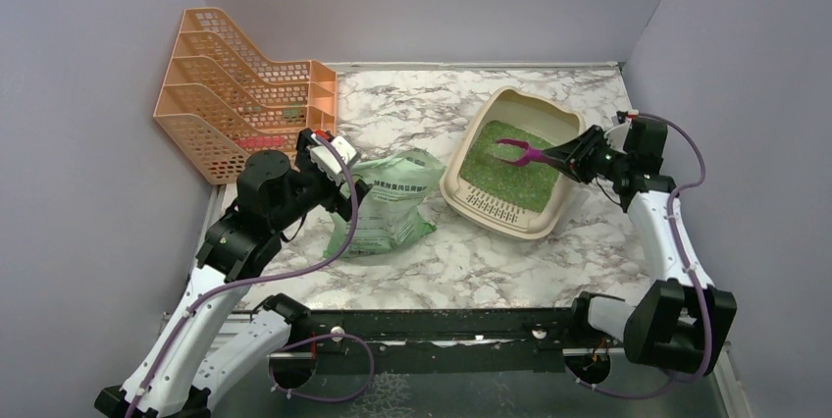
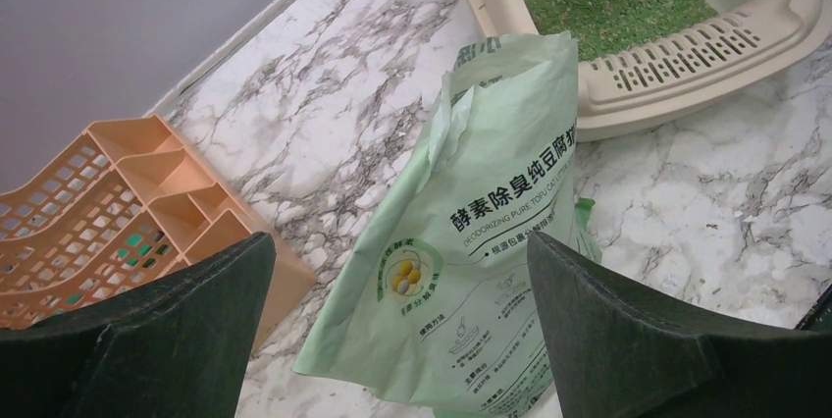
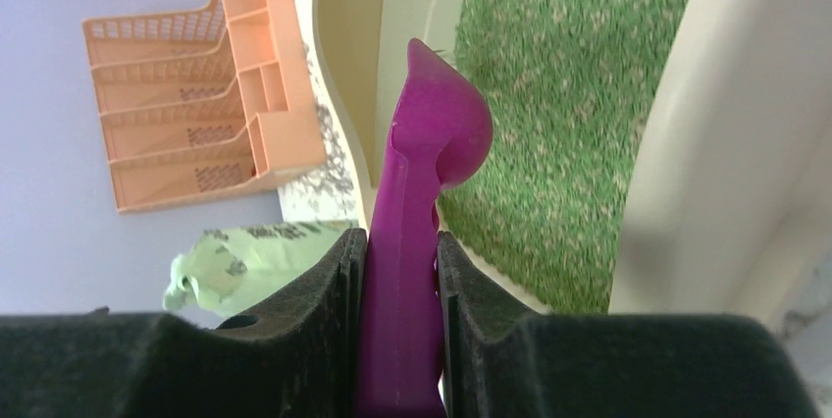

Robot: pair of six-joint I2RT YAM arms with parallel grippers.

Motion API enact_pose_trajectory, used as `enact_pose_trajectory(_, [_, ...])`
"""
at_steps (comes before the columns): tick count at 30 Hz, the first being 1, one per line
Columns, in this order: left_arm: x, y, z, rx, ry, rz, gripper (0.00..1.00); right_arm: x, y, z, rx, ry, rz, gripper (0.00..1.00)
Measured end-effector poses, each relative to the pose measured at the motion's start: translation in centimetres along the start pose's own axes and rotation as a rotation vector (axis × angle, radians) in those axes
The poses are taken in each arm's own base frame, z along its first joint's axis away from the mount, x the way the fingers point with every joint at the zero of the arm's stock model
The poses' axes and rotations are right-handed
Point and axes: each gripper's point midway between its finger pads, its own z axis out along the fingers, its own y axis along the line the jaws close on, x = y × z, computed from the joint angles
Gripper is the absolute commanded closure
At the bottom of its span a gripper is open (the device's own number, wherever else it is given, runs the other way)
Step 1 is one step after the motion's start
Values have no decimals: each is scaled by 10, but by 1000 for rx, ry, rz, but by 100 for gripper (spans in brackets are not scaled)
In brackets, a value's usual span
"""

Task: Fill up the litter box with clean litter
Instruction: Pour the cat litter into the litter box.

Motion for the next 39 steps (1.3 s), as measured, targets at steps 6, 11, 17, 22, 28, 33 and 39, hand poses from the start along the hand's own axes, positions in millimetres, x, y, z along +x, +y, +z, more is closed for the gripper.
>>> enact_pose_trajectory(6, [0,0,0,0,1,-3,1,29,2,-32,32,16,-29,99])
enact_pose_trajectory(11, [0,0,0,0,0,-4,1,45,2,-59,82,-16,-47,99])
enact_pose_trajectory(17, [-2,-1,-2,-1,-8,-6,1,63,-5,-81,143,-34,-40,99])
enact_pose_trajectory(22, [-3,-1,-4,-1,-16,-11,1,73,-19,-90,215,-27,-27,99])
enact_pose_trajectory(28, [-5,-2,-6,0,-23,-13,1,72,-17,-105,262,-54,-47,99])
enact_pose_trajectory(33, [-5,-2,-5,3,-24,-13,1,66,-14,-121,313,-101,-84,99])
enact_pose_trajectory(39, [-5,-2,-5,3,-24,-13,1,37,-4,-137,375,-191,-170,99])
